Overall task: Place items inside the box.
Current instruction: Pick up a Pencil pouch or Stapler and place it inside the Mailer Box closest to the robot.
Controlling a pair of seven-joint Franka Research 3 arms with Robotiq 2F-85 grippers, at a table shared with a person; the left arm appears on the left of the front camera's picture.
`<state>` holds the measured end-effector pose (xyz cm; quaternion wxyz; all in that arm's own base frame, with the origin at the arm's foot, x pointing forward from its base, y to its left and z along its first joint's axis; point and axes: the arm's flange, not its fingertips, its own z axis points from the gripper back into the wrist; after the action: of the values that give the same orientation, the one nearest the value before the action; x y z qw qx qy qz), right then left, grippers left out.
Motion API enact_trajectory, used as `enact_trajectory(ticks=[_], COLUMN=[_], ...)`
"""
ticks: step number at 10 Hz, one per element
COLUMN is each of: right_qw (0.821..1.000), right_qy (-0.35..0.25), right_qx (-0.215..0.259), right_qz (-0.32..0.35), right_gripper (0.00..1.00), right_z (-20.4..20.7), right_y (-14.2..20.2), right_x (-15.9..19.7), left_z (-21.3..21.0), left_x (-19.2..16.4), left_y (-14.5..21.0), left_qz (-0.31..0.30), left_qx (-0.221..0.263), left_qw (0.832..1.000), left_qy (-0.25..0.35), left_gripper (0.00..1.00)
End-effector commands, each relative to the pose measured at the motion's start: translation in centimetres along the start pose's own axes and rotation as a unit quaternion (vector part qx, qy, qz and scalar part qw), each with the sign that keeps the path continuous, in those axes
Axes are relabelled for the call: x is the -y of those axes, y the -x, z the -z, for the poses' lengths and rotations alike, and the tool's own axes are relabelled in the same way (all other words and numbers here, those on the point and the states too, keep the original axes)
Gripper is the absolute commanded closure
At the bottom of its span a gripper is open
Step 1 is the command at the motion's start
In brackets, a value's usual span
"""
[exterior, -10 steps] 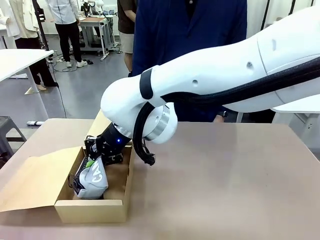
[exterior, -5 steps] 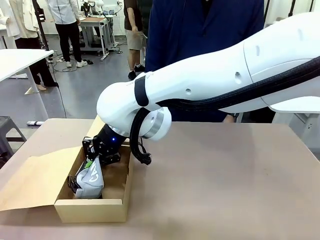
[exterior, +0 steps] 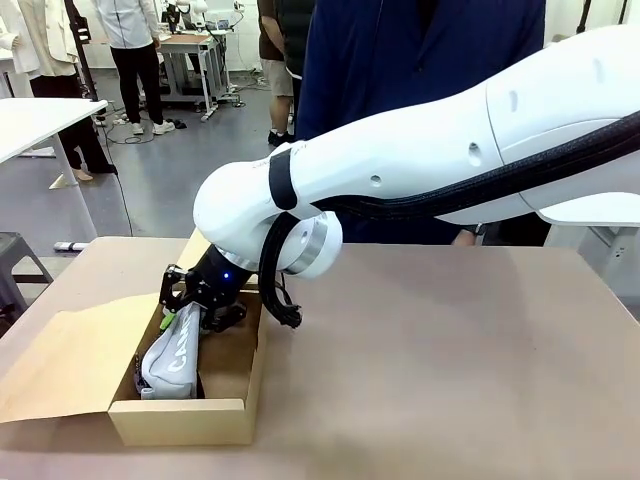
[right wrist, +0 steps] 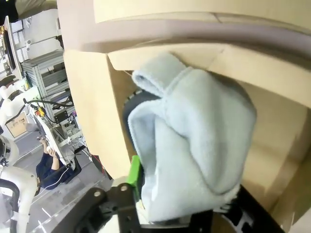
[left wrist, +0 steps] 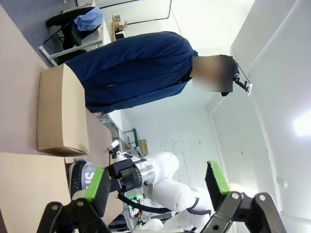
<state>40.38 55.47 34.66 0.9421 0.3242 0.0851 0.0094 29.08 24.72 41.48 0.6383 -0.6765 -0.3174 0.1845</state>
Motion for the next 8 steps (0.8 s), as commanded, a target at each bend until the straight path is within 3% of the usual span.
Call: enact_trajectory(ticks=[1, 3, 6, 8], right_qw=[1.0, 1.0, 0.999, 0.999], right_qy=[-0.011, -0.021, -0.035, -0.028], right_qx=[0.005, 0.009, 0.008, 0.009], right_qz=[0.012, 0.013, -0.002, -0.015], right_gripper=[0.14, 0.0, 0.0, 0.0], right_z=[-0.6, -1.2, -4.4, -10.7], right_y=[-0.1, 0.1, 1.5, 4.3], right_x=[0.1, 0.4, 1.1, 2.8], left_z=[0.0, 0.0, 0.0, 0.0], left_x=[0.2, 0.2, 0.2, 0.2], left_y=[0.2, 0.2, 0.2, 0.2], left_qz=[0.011, 0.011, 0.011, 0.011], left_qx=[-0.002, -0.002, -0.002, -0.002], left_qw=[1.0, 1.0, 1.0, 1.0], left_qy=[0.006, 0.006, 0.006, 0.006], left_gripper=[0.0, 0.0, 0.0, 0.0])
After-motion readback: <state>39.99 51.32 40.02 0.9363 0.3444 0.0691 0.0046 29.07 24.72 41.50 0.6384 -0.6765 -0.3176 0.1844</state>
